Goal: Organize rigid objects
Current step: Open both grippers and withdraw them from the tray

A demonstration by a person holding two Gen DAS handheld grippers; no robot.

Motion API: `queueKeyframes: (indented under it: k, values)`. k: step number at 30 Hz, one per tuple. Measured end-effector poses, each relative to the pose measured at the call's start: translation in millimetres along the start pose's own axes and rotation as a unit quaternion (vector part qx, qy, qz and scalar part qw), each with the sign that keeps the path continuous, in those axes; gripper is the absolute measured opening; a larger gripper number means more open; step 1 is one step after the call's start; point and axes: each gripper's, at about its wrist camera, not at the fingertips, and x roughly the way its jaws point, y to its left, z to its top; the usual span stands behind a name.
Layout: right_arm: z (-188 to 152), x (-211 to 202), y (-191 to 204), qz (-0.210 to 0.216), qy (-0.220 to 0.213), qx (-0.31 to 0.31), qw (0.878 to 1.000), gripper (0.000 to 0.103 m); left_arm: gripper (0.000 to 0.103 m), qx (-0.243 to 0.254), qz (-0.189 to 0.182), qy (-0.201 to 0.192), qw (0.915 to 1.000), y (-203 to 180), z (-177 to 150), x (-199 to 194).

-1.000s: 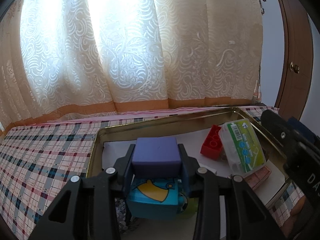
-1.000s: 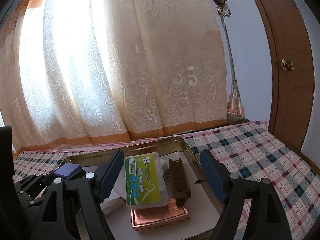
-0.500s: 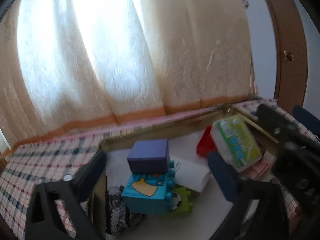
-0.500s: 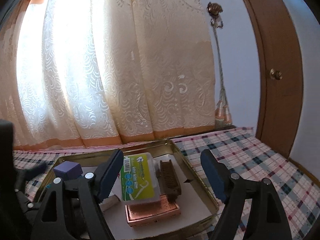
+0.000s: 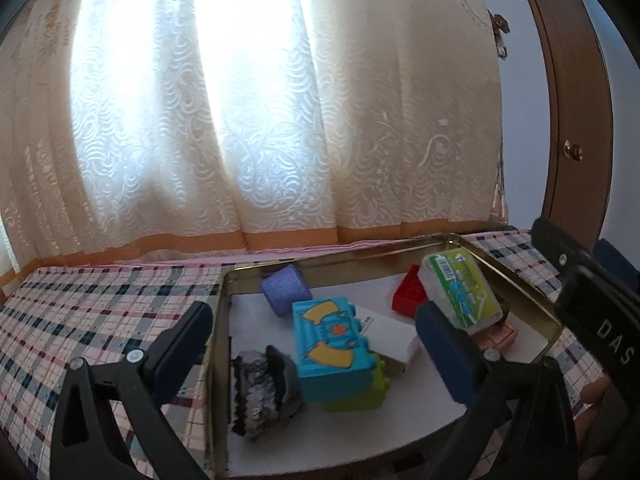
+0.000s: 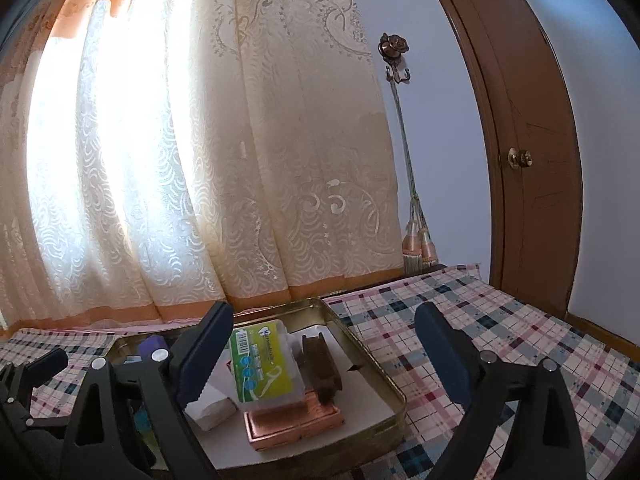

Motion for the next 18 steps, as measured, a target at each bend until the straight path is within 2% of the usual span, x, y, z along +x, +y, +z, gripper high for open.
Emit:
queueKeyframes:
  k: [18]
  values:
    - [-6.5, -34.8, 12.3, 0.018, -0.026, -0.025, 0.999, 0.094, 0.103, -0.016, 0.021, -0.025, 0.9993, 21.7, -10.6, -24.8]
